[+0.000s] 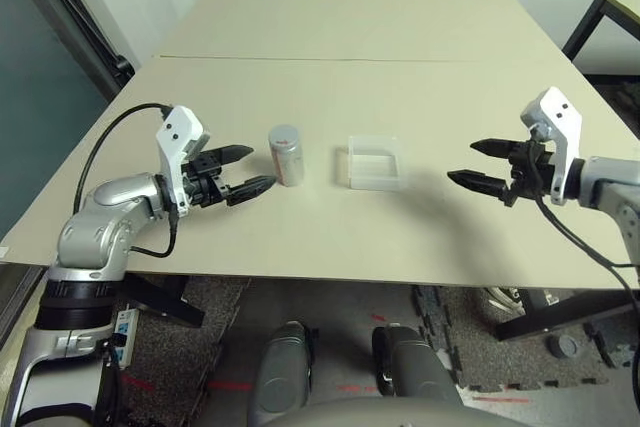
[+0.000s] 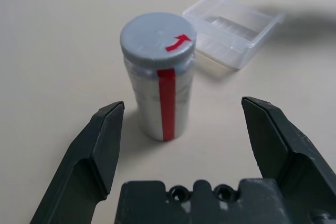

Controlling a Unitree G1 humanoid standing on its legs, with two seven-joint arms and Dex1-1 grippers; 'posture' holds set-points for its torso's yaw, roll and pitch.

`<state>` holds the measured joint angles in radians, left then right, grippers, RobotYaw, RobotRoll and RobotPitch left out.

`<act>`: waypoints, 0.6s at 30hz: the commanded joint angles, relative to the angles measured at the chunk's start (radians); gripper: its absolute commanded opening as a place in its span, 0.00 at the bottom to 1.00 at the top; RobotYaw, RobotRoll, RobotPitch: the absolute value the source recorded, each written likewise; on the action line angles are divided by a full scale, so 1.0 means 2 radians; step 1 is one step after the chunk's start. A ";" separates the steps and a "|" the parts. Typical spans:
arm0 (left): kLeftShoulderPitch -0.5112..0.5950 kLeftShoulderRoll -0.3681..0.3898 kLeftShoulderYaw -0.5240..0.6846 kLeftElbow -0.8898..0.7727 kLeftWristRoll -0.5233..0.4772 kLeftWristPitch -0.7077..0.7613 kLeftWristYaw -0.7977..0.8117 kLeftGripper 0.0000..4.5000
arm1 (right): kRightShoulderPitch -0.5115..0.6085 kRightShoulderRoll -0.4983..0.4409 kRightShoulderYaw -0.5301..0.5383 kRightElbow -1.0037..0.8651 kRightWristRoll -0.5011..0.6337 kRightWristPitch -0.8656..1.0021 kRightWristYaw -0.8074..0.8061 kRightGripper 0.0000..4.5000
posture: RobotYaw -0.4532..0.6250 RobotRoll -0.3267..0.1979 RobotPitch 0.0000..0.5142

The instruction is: Pour the medicine from the bottle into the box.

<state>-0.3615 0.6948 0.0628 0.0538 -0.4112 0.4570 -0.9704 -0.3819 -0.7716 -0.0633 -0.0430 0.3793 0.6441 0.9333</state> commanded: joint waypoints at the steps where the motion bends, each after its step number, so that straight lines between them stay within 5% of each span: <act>1: -0.018 -0.010 -0.019 0.032 0.021 -0.026 -0.007 1.00 | -0.002 0.004 0.008 -0.022 0.002 0.004 -0.005 1.00 | 0.48 0.62 0.13; 18: -0.088 -0.073 -0.060 0.186 0.080 -0.125 -0.027 1.00 | 0.005 0.013 0.007 -0.046 0.005 0.013 -0.016 1.00 | 0.42 0.62 0.12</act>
<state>-0.5254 0.5601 -0.0353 0.3886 -0.2771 0.2348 -1.0160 -0.3742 -0.7492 -0.0525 -0.1189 0.3827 0.6648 0.9077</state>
